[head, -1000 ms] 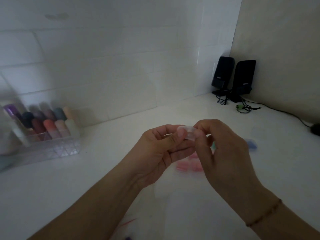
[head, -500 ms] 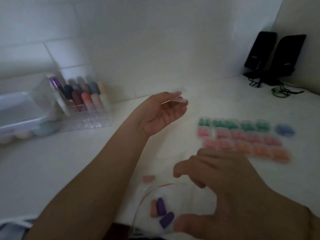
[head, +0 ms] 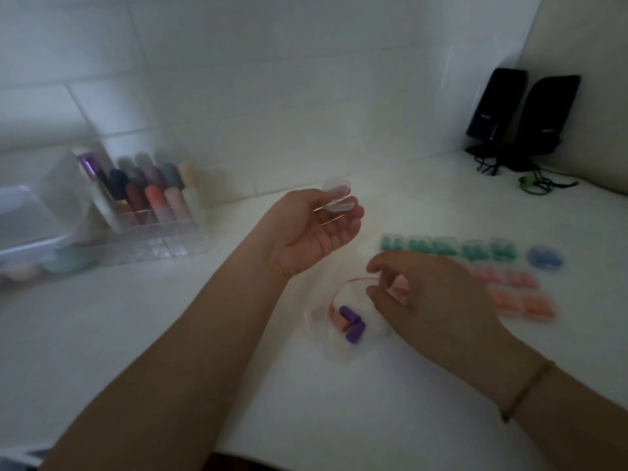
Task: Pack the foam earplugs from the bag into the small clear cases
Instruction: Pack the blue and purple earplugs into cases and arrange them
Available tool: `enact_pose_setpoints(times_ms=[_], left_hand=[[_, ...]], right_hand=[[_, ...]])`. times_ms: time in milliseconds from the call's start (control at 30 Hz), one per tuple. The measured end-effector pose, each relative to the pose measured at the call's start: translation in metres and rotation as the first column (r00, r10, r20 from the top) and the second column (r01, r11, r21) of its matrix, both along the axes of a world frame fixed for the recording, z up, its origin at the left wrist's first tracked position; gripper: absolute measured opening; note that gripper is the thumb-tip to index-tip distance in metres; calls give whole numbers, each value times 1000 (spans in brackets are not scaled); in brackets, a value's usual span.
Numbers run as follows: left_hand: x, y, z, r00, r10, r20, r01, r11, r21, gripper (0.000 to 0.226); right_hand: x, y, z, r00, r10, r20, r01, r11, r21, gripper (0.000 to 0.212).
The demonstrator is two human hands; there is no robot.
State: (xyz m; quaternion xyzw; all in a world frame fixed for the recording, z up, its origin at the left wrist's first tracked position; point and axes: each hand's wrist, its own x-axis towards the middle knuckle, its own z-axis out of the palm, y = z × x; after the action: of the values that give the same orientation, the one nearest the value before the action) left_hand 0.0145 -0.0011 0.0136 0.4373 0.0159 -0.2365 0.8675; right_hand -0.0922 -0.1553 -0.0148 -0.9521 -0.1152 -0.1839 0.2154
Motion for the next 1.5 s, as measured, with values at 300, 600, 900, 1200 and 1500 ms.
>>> enact_pose_setpoints(times_ms=[300, 600, 900, 1200, 1500], left_hand=[[-4, -6, -6, 1000, -18, -20, 18, 1000, 2, 19], [-13, -11, -2, 987, -150, 52, 146, 986, 80, 19], [-28, -18, -1, 942, -322, 92, 319, 947, 48, 31], [-36, -26, -7, 882, -434, 187, 425, 901, 88, 35], [-32, -27, -9, 877, -433, 208, 433, 900, 48, 32]], right_hand=[[-26, 17, 20, 998, 63, -10, -63, 945, -322, 50], [-28, 12, 12, 993, -34, -115, -24, 884, -468, 50], [-11, -33, 30, 932, 350, -94, -260, 826, 500, 18], [12, -17, 20, 996, -19, 91, -10, 951, 310, 14], [5, -16, 25, 989, -66, 130, 55, 995, 84, 32]])
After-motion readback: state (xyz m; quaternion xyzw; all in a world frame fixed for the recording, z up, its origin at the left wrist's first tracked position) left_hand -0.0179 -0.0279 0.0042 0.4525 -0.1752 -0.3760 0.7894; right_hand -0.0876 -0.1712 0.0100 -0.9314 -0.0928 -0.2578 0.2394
